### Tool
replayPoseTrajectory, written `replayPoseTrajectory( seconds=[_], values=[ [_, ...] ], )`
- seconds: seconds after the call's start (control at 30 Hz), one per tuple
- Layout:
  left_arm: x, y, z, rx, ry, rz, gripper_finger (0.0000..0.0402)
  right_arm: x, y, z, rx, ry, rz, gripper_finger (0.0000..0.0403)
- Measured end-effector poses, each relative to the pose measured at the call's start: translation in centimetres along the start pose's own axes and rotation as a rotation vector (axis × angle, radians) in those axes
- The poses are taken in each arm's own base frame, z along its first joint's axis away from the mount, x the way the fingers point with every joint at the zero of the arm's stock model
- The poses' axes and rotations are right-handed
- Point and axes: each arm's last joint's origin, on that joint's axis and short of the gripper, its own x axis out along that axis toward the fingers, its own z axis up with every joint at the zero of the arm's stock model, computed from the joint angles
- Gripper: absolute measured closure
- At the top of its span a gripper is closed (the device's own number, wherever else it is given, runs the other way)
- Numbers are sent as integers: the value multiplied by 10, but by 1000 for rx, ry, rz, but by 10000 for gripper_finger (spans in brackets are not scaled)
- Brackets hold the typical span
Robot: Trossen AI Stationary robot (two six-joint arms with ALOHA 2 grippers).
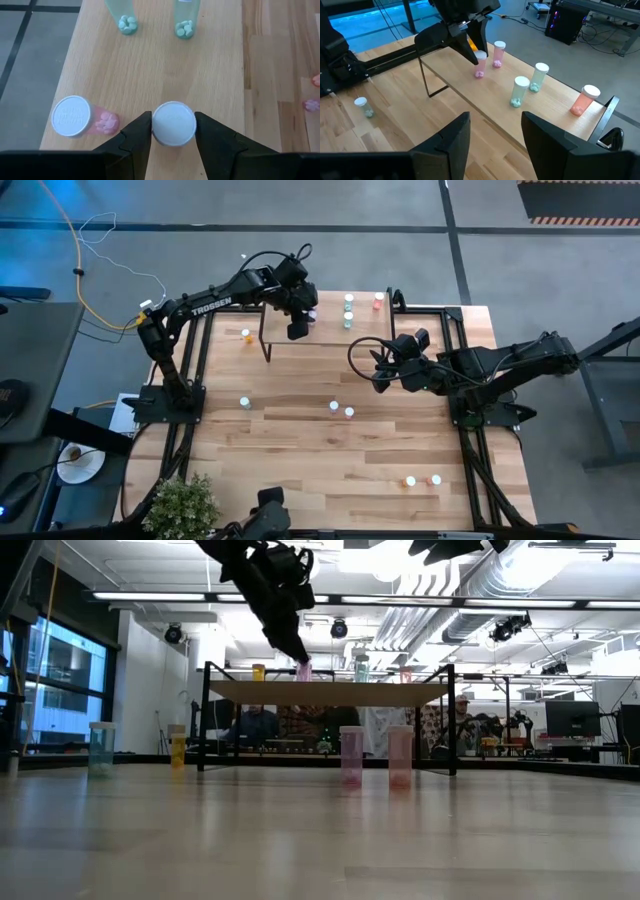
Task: Pick and place medicine bottles onto shelf by color
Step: Put the bottom purple pill bottle on the shelf aligned with the other purple pill bottle
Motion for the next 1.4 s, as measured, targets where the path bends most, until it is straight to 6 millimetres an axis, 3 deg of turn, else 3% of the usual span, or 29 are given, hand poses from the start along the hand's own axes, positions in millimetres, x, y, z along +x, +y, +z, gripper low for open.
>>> replayPoseTrajectory(
  seconds=[0.6,1.4],
  values=[
    [0,3,2,-11,-8,64,205,0,0,0,0,0,0,233],
    [0,1,1,-50,-9,8,206,0,0,0,0,0,0,233]
  ],
)
